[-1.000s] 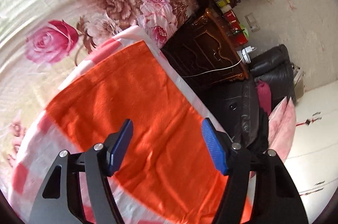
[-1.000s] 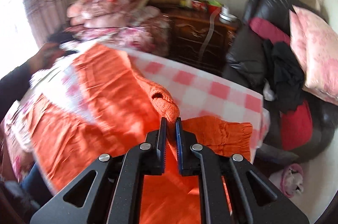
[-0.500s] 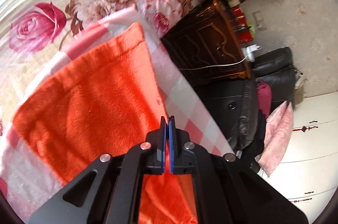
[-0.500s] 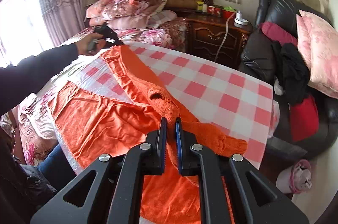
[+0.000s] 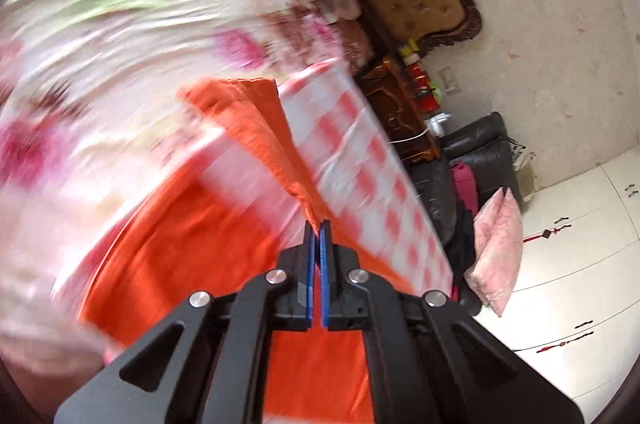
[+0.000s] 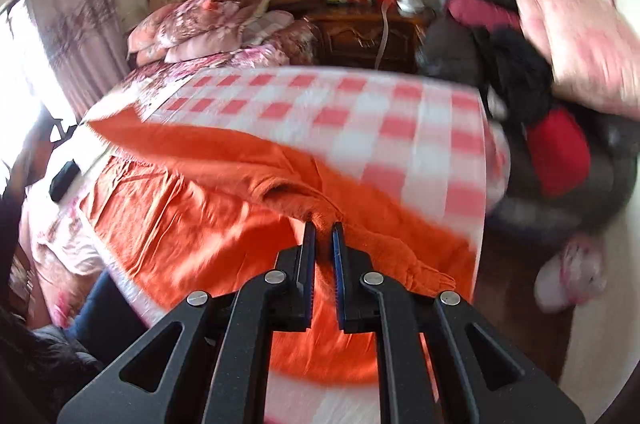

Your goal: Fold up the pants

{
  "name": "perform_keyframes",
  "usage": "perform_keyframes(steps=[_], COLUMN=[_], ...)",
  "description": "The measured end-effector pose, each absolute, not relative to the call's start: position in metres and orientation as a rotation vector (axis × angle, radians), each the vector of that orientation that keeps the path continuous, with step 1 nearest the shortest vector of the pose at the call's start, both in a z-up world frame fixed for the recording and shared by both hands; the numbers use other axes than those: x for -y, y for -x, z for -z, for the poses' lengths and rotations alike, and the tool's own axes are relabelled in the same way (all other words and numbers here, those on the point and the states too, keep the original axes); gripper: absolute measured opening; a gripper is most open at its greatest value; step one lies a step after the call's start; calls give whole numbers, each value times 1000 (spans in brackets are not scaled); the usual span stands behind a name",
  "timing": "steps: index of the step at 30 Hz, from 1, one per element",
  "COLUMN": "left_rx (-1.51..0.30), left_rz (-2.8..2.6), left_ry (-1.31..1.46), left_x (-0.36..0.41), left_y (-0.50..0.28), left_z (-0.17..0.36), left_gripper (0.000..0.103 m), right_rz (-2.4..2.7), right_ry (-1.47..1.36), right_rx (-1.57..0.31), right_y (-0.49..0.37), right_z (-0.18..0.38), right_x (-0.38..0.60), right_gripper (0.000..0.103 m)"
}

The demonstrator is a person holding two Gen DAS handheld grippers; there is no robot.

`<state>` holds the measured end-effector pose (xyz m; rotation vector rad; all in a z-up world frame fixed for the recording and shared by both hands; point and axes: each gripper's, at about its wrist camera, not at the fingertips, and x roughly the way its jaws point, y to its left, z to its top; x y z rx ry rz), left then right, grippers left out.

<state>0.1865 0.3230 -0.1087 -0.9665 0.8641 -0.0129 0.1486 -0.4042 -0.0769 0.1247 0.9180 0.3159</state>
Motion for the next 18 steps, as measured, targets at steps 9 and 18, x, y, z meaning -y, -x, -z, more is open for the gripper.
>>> perform_keyframes(steps=[9, 18], left_rx=[-932, -916], left_rz=[-65, -29], left_ry=[1096, 1105], left_x=[-330, -325], left_y=[-112, -120], left_z=[198, 197], left_gripper=[1, 2], right_rz=[-168, -138], right_ry=[-728, -1148], right_rx=[-1003, -986], right_y=[-71, -78], right_z=[144, 168], right_x=[458, 466], right_gripper=[74, 74])
